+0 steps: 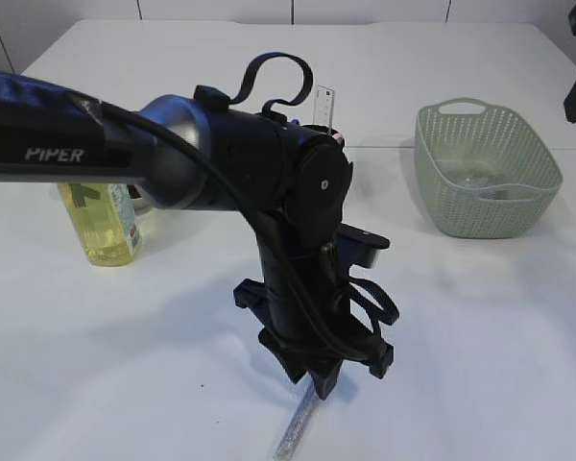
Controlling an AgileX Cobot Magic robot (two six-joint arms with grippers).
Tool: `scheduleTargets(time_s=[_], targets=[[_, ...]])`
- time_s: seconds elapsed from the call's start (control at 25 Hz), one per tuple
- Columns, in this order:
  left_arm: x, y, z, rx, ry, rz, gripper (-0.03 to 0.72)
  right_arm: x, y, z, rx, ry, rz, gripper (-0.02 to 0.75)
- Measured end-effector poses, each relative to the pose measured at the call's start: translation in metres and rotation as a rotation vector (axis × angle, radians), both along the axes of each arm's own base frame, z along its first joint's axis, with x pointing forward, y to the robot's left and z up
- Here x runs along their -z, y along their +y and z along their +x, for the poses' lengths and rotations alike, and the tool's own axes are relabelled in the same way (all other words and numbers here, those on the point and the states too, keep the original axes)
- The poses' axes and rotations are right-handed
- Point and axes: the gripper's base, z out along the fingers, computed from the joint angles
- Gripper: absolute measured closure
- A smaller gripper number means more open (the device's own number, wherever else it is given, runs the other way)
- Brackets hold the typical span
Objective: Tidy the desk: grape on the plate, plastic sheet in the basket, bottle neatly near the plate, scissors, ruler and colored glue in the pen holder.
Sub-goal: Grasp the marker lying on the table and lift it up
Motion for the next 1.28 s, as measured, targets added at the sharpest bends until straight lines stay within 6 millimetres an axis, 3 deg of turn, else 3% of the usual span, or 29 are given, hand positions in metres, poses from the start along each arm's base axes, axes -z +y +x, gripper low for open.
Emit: scheduleTargets(time_s=[1.28], targets=[[0.025, -0.002, 0.004, -0.009, 0.004, 0.031, 0.442, 0.000, 0.000, 0.000, -0.002, 0.002, 0.002, 0.333]])
